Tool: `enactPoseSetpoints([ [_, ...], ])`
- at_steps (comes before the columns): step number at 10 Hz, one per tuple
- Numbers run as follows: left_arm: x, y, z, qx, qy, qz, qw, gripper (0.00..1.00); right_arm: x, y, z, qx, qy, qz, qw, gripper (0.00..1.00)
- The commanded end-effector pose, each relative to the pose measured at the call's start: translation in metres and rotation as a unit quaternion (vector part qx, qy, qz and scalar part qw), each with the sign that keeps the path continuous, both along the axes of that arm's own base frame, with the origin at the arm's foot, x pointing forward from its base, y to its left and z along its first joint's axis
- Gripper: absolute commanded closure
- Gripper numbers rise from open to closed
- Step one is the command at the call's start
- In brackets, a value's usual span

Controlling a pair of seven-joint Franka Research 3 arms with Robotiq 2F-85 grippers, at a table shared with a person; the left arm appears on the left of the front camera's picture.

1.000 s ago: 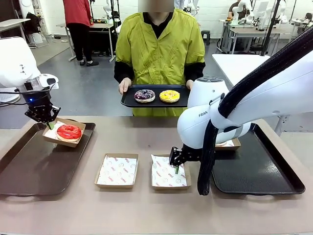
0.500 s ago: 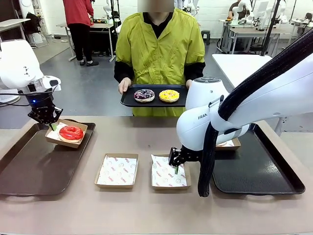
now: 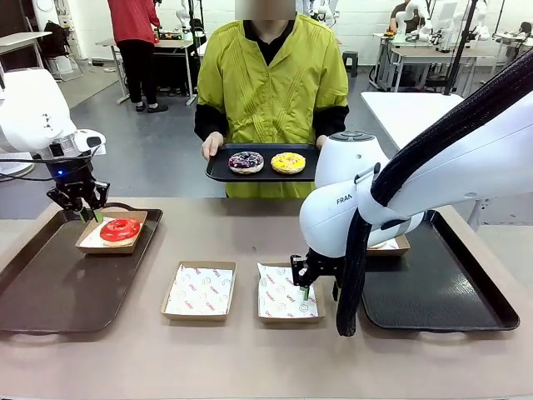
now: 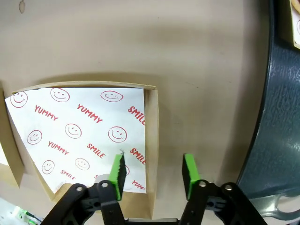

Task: Individually package the donuts and arrange them on the tray.
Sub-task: Place the picked Paper togo box on the Handle tray while simultaneously picking up another Paper togo box from the table with the other hand.

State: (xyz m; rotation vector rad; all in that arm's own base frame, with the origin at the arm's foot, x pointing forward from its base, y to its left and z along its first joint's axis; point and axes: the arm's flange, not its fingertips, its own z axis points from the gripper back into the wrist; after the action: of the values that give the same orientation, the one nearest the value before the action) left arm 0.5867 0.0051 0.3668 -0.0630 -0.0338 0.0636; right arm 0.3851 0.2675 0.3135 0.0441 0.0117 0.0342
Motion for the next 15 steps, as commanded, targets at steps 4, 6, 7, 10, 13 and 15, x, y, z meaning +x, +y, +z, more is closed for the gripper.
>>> enactPoseSetpoints([
  [4, -0.001, 0.001, 0.005, -0.010, -0.001, 0.000, 1.000, 0.01, 0.002, 0.009, -0.002, -0.023, -0.013, -0.023, 0.999, 1.00],
  [6, -0.001, 0.002, 0.006, -0.011, -0.002, 0.001, 1.000, 0.00, 0.002, 0.010, -0.001, -0.024, -0.014, -0.026, 0.999, 1.00],
  [7, -0.001, 0.002, 0.007, -0.011, -0.001, 0.001, 1.000, 0.00, 0.003, 0.010, 0.000, -0.024, -0.013, -0.027, 0.999, 1.00],
  [10, -0.003, 0.005, 0.012, -0.020, 0.006, -0.007, 1.000, 0.00, 0.003, 0.011, 0.001, -0.025, -0.004, -0.027, 0.999, 1.00],
  [13, -0.035, 0.032, 0.051, -0.137, 0.023, -0.043, 0.989, 0.00, 0.006, 0.006, 0.043, -0.012, 0.020, 0.002, 1.000, 1.00],
  [15, -0.077, 0.081, 0.088, -0.275, 0.003, -0.054, 0.960, 0.00, 0.014, 0.005, 0.105, 0.003, -0.012, -0.001, 1.000, 1.00],
])
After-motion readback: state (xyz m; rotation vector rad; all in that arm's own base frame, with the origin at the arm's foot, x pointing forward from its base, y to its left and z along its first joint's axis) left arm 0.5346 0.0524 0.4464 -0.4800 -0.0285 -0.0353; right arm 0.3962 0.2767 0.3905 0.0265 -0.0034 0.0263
